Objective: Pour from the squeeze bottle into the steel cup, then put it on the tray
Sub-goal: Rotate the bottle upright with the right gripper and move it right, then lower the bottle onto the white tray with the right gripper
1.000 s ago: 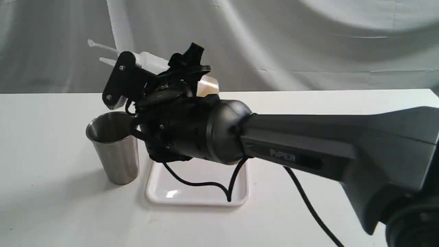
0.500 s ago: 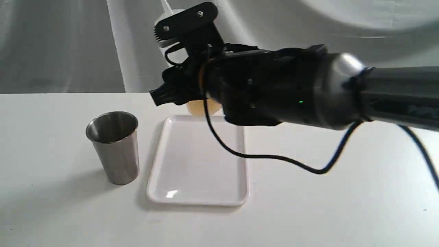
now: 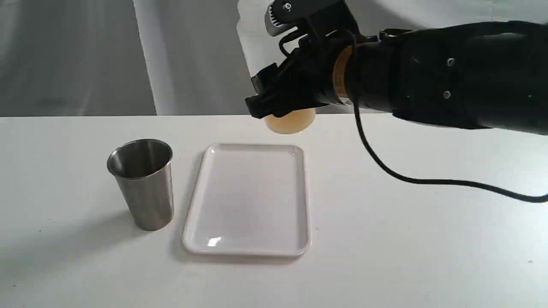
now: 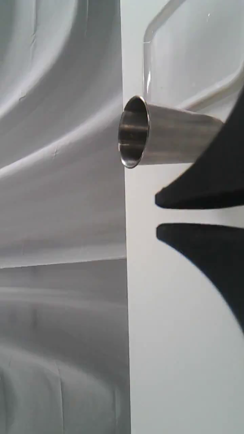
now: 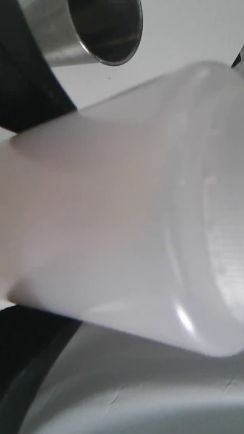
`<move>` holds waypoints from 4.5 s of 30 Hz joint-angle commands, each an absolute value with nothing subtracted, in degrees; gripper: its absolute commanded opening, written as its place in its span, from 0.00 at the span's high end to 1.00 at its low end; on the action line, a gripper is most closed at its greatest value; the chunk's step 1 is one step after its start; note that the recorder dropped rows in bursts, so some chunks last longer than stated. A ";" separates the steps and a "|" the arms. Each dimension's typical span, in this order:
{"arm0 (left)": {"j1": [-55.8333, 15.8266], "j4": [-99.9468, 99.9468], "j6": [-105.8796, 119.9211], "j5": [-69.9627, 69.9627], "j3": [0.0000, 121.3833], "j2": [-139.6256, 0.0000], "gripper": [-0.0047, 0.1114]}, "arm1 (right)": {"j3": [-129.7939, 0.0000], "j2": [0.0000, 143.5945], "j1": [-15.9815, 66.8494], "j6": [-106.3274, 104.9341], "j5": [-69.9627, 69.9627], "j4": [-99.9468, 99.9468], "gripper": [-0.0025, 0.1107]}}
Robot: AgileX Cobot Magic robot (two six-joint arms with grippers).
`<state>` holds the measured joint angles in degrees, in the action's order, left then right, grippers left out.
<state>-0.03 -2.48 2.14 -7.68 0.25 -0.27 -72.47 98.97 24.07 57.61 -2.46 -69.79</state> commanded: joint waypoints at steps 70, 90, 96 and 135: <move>0.00 -2.63 1.89 -7.59 0.00 0.00 0.89 | -66.82 122.36 21.86 4.35 35.62 -15.67 0.57; 0.00 -2.63 1.82 -7.59 0.00 0.00 0.89 | -66.82 123.70 22.10 4.95 35.82 -10.90 0.57; 0.00 -2.63 1.82 -7.59 0.00 0.00 0.89 | -66.82 123.70 22.26 4.95 35.42 -9.82 0.57; 0.00 -2.63 1.92 -7.59 0.00 0.00 0.89 | -66.82 123.70 22.83 4.95 32.12 -9.47 0.44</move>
<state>-0.03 -2.48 2.14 -7.68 0.25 -0.27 -66.29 124.40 22.66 4.67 30.19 -10.02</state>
